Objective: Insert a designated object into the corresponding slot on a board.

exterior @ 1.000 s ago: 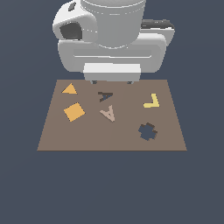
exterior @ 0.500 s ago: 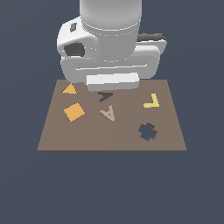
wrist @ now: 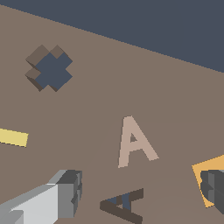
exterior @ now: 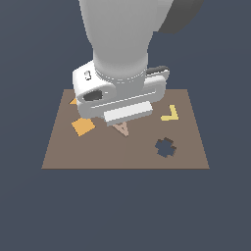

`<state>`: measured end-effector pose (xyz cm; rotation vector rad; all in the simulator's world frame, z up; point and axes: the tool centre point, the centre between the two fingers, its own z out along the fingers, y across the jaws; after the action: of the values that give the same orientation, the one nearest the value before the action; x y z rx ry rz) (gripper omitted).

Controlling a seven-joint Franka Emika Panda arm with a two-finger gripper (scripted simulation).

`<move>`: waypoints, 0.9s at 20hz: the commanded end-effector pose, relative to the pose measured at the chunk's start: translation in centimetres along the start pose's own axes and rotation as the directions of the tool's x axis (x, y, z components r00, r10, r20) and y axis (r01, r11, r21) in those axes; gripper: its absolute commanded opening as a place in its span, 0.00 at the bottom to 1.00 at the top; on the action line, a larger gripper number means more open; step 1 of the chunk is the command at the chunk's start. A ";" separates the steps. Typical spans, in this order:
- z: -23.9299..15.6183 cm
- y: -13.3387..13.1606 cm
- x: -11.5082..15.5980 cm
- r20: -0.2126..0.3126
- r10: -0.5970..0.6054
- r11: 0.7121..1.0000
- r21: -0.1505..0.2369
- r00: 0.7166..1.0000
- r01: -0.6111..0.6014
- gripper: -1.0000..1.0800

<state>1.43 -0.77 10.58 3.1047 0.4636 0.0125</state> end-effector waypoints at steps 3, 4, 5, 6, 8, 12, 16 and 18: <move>2.5 0.3 0.5 0.002 -0.102 0.995 0.003 0.995 0.102 0.96; 2.9 0.3 0.6 0.003 -0.120 0.993 0.004 0.993 0.120 0.96; 3.4 0.4 0.7 0.003 -0.137 0.991 0.004 0.991 0.137 0.96; 3.8 0.4 0.8 0.004 -0.153 0.988 0.004 0.988 0.153 0.96; 4.4 0.5 1.0 0.004 -0.180 0.984 0.005 0.984 0.180 0.96; 5.3 0.5 1.2 0.006 -0.216 0.976 0.006 0.976 0.216 0.96; 5.6 0.5 1.3 0.006 -0.228 0.974 0.005 0.974 0.228 0.96; 5.6 0.5 1.2 0.007 -0.223 0.975 0.006 0.975 0.223 0.96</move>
<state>2.81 -0.93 5.02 3.0363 0.8095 -0.0015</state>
